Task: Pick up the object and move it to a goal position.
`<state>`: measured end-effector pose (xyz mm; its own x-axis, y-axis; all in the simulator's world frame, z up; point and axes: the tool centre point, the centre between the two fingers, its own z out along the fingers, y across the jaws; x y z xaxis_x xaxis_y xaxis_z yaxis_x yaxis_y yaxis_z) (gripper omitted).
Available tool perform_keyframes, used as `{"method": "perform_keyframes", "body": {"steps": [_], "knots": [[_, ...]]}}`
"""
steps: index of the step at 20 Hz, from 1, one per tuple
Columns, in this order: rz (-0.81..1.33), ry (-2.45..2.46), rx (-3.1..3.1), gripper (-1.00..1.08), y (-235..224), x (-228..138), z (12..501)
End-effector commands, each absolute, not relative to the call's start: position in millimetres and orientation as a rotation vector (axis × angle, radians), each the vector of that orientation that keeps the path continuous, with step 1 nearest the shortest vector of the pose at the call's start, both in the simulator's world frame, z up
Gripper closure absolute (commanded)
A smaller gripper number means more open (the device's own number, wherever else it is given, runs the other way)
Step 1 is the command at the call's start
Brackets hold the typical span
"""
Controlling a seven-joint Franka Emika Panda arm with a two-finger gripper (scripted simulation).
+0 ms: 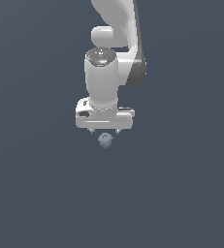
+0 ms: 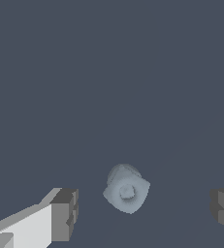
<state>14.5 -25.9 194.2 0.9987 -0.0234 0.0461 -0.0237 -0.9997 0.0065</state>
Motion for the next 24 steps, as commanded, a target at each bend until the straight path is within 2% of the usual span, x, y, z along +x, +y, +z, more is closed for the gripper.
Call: {"method": "perform_keyframes", "body": {"steps": [1,14,24], "knots": [[0.072,-0.037,3.133,-0.92,-26,14,194],[0.11,-0.032,3.134,-0.92,-44,16,203],[0.092,-0.175,3.136,-0.92,-41,9,183]]}}
